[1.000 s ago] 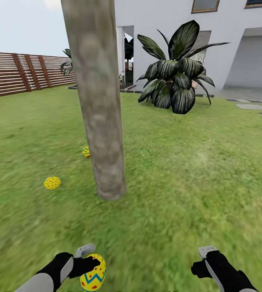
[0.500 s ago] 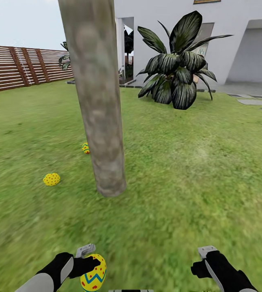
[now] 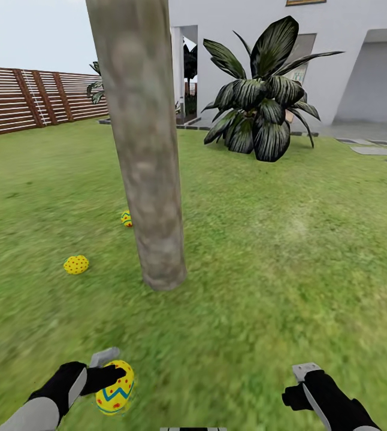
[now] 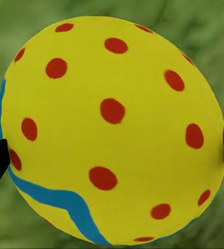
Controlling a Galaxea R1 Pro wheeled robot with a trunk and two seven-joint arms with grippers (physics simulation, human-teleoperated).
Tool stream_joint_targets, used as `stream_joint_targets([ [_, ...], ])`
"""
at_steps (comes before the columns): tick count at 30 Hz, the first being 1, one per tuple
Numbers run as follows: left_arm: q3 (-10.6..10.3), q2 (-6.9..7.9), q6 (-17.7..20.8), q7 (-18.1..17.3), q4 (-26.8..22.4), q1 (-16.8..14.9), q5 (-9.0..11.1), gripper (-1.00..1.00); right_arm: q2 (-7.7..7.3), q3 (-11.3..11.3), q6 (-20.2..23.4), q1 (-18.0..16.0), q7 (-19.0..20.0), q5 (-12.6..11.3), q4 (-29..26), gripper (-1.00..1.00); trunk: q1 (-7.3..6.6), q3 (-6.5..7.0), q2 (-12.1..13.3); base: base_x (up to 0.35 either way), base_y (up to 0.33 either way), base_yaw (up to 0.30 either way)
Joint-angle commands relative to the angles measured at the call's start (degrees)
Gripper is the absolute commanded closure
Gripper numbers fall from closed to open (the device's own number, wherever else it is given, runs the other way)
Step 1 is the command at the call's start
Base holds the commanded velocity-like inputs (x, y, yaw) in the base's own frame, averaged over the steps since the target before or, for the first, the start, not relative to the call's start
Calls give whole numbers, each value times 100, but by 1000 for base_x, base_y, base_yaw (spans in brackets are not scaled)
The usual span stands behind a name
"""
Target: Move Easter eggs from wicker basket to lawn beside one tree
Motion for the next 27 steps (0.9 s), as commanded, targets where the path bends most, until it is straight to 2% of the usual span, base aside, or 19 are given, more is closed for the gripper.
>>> stream_joint_targets([
  [1,42,87,167,-52,-166,-1,-48,100,-6,21,31,-1,43,55,-8,-100,-1,-5,-2,0,0,0],
  [4,39,204,571,-57,-682,-1,-47,100,-5,21,32,-1,43,54,-8,-100,-1,-5,-2,0,0,0],
  [7,39,291,647,-56,-872,-2,-47,100,-7,21,32,-1,43,54,-12,-100,-1,-5,-2,0,0,0],
  [10,58,266,668,-50,-1330,-1,-5,100,-14,16,32,-3,43,55,-10,-100,-1,-5,-2,0,0,0],
  [14,41,140,671,-48,-1388,-2,129,100,-14,18,32,-1,43,57,-9,-100,-1,-5,-2,0,0,0],
  [20,52,58,672,-41,-1389,-4,155,100,-18,12,32,-1,43,60,-13,-100,14,-138,-10,0,0,0],
  [27,56,36,669,-40,-1355,-2,155,100,-13,18,34,-1,43,62,-13,-100,33,-293,-19,0,0,0],
])
